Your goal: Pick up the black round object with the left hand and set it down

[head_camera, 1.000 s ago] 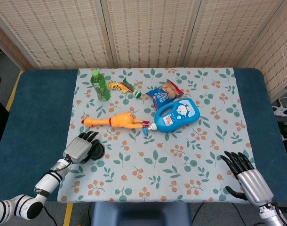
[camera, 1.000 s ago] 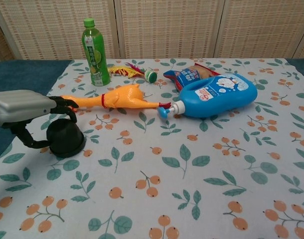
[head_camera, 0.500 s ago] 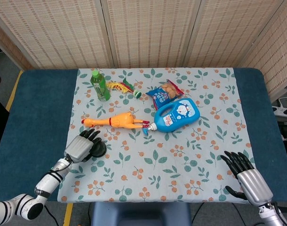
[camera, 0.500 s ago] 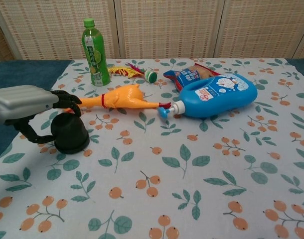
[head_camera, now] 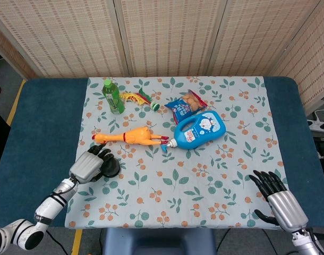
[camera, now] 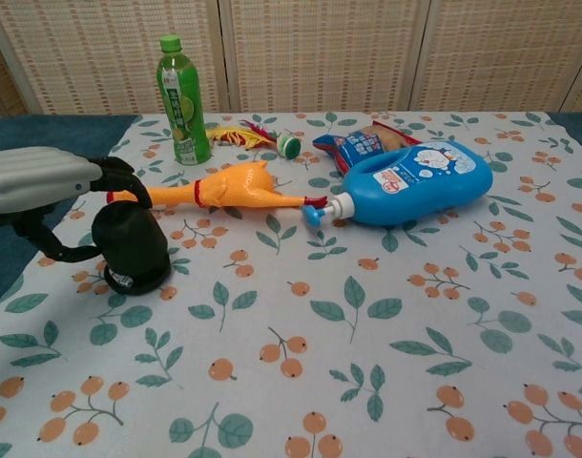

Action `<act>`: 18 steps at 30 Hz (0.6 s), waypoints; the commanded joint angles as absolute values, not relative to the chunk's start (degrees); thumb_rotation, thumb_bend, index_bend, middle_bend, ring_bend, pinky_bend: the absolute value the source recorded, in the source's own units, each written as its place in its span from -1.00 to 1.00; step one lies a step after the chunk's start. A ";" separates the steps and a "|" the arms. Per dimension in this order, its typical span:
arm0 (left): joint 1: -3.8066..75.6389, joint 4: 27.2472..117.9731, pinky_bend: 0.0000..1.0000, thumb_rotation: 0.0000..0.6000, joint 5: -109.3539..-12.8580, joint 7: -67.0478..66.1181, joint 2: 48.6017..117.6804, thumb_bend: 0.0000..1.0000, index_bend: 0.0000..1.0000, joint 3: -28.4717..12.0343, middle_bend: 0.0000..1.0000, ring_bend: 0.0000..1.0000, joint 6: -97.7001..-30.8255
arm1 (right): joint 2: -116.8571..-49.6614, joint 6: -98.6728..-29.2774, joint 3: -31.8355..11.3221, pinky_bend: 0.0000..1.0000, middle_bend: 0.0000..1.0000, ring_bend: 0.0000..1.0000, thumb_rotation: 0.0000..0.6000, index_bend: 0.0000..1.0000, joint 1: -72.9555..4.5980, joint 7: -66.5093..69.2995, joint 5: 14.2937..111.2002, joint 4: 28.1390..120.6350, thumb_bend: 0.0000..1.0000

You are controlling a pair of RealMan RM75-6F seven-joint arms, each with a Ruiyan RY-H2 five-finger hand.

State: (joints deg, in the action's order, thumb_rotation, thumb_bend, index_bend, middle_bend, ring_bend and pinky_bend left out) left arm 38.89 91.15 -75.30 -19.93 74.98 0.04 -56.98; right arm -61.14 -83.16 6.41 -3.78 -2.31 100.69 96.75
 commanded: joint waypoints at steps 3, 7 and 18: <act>37.97 93.62 -0.69 1.00 -76.02 -21.72 71.28 -0.24 0.40 -0.46 -0.71 -1.00 -58.98 | -61.19 -83.10 6.44 -1.00 -1.00 -1.00 1.00 -1.00 -3.78 -2.49 100.74 96.81 -0.77; 37.63 93.27 -0.70 1.00 -75.09 -23.52 70.66 -0.24 0.40 -0.46 -0.71 -1.00 -59.15 | -61.19 -83.13 6.49 -1.00 -1.00 -1.00 1.00 -1.00 -3.76 -2.53 100.83 96.86 -0.76; 36.48 83.12 -0.69 1.00 -64.71 -25.08 72.01 -0.24 0.30 0.47 -0.73 -1.00 -52.20 | -61.32 -82.82 6.58 -1.00 -1.00 -1.00 1.00 -1.00 -3.77 -3.04 100.80 97.00 -0.76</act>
State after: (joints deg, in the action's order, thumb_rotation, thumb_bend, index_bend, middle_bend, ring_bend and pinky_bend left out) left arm 36.64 84.22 -65.16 -24.97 71.45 0.30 -52.77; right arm -61.28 -82.90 6.56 -3.74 -2.97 100.83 96.97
